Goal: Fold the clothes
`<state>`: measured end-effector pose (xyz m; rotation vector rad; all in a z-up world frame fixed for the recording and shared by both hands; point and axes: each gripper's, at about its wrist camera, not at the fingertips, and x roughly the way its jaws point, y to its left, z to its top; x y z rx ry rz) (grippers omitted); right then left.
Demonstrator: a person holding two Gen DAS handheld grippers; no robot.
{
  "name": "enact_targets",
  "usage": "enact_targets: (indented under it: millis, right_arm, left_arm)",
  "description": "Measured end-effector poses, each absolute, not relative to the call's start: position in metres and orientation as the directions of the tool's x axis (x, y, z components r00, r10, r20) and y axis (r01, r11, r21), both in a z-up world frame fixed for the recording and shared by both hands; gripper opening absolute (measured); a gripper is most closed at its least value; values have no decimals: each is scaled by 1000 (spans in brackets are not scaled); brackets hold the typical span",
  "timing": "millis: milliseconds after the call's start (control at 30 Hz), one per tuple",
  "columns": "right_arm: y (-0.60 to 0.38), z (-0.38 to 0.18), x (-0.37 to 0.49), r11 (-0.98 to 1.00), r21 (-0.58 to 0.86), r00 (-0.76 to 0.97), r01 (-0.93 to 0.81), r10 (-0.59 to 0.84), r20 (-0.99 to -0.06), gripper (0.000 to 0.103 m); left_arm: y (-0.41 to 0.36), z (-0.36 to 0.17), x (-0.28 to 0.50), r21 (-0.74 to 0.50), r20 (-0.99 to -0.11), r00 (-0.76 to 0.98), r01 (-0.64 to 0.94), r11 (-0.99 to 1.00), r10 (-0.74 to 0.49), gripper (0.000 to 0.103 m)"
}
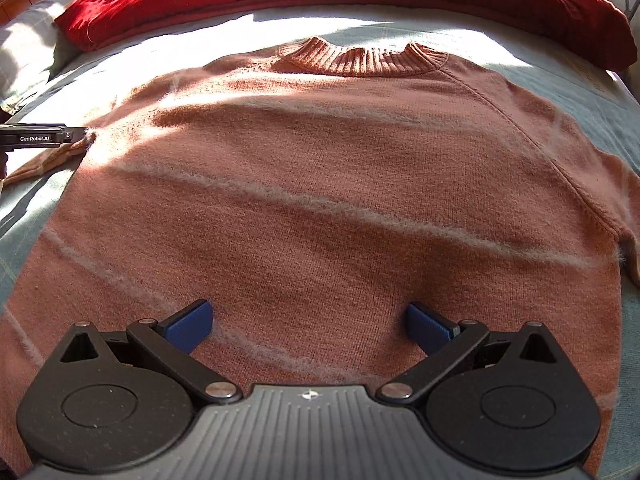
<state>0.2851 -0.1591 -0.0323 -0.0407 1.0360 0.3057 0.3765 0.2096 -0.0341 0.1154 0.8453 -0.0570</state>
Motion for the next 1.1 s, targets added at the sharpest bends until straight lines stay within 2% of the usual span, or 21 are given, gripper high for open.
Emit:
enact_targets:
  millis: [100, 167, 233, 333, 533, 600, 767, 1100]
  right_arm:
    - [-159, -34, 281, 953, 96, 487, -287, 231, -842, 103]
    - [-158, -35, 280, 953, 88, 494, -290, 228, -839, 103]
    - [-157, -35, 281, 954, 82, 495, -290, 222, -840, 103]
    - [-156, -36, 281, 954, 75, 497, -289, 216, -841, 103]
    - [-156, -36, 279, 955, 72, 502, -287, 214, -838, 103]
    - [-156, -38, 277, 954, 65, 512, -293, 214, -832, 103]
    - [-156, -36, 276, 951, 50, 521, -306, 211, -827, 103]
    - [-185, -4, 259, 975, 72, 597, -208, 185, -781, 103]
  left_arm:
    - [222, -33, 354, 41, -726, 687, 91, 995, -33, 68]
    - [226, -27, 352, 39, -753, 658, 96, 995, -34, 68]
    - [224, -17, 353, 85, -735, 679, 85, 993, 5, 68]
    - [221, -6, 360, 82, -682, 731, 101, 992, -18, 68]
    - [231, -34, 381, -3, -764, 645, 14, 1000, -11, 69]
    - [227, -28, 379, 4, -761, 648, 11, 1000, -4, 68]
    - [195, 3, 390, -155, -690, 687, 165, 974, -227, 68]
    - [153, -19, 415, -176, -750, 601, 220, 960, -275, 69]
